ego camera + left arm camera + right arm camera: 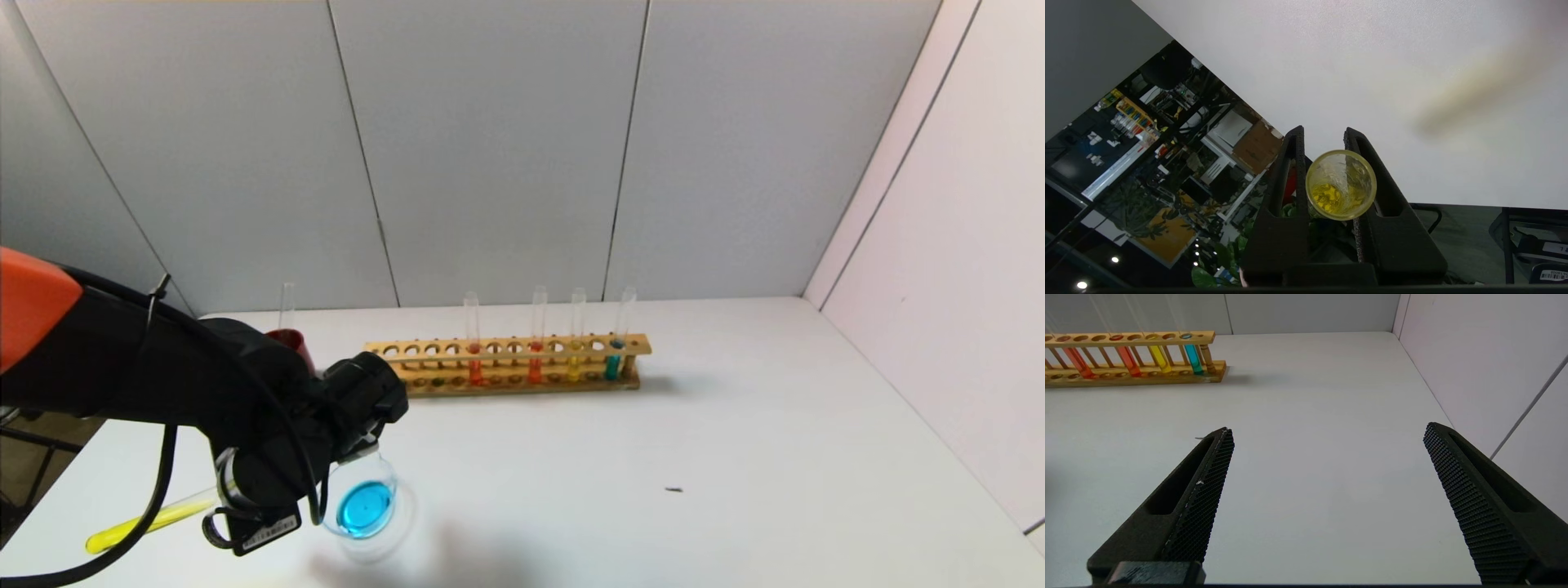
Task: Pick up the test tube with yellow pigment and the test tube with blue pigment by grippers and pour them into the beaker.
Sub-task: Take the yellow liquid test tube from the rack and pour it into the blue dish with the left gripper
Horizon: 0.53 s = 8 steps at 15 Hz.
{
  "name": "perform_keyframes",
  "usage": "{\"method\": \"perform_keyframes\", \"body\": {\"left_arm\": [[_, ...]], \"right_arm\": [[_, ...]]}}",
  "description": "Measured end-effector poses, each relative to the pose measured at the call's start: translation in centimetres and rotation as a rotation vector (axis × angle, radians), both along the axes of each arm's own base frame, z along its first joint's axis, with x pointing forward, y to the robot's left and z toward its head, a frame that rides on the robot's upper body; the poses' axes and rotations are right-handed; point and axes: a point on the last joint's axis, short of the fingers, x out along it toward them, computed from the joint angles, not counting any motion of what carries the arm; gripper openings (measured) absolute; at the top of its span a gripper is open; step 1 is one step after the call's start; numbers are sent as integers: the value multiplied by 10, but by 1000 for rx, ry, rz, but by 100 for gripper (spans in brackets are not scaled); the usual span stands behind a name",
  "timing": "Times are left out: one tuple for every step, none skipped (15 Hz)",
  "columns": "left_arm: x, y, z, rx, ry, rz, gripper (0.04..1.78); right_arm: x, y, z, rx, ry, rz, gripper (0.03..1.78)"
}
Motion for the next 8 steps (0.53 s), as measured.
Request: {"method": "perform_keyframes", "body": {"left_arm": [[3, -4, -3, 8, 7, -5, 34], [7, -7, -6, 14, 13, -9, 34], [10, -10, -10, 18, 20, -11, 34], [13, -13, -15, 23, 29, -12, 34], [16, -15, -19, 26, 35, -11, 34], [18, -16, -23, 30, 41, -10, 34], [19, -17, -26, 35, 49, -10, 34], [20, -18, -29, 39, 56, -10, 34]], "right_arm": [[0, 0, 0, 0, 0, 0, 170], [0, 0, 0, 0, 0, -1, 170], [0, 0, 0, 0, 0, 0, 170], [0, 0, 0, 0, 0, 0, 170], [0, 0, 0, 0, 0, 0, 170], [0, 0, 0, 0, 0, 0, 170], [0, 0, 0, 0, 0, 0, 170], [0, 0, 0, 0, 0, 0, 170]]}}
